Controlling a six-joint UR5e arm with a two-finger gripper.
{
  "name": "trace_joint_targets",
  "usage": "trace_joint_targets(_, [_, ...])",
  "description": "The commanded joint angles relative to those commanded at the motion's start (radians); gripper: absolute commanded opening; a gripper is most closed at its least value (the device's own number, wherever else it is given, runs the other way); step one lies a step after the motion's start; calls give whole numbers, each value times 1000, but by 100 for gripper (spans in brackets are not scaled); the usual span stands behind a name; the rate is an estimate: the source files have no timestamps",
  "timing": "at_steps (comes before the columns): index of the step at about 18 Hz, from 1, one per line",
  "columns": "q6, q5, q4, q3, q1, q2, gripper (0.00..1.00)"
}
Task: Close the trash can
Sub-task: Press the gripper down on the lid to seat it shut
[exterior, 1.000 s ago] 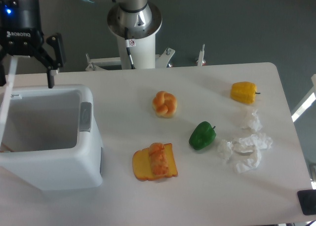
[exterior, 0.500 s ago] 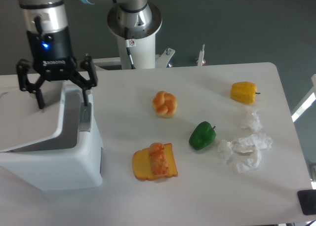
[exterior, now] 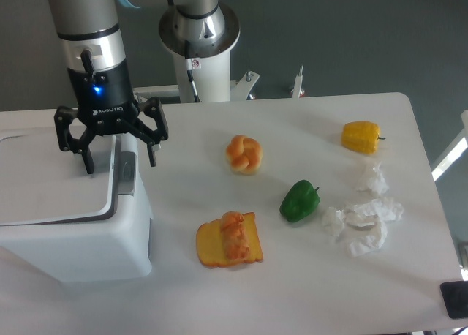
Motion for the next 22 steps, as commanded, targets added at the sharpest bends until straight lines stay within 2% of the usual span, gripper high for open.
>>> trace_joint_targets(8, [3, 0, 2, -23, 11, -3, 100])
trace_joint_targets(22, [3, -3, 3, -8, 28, 2, 100])
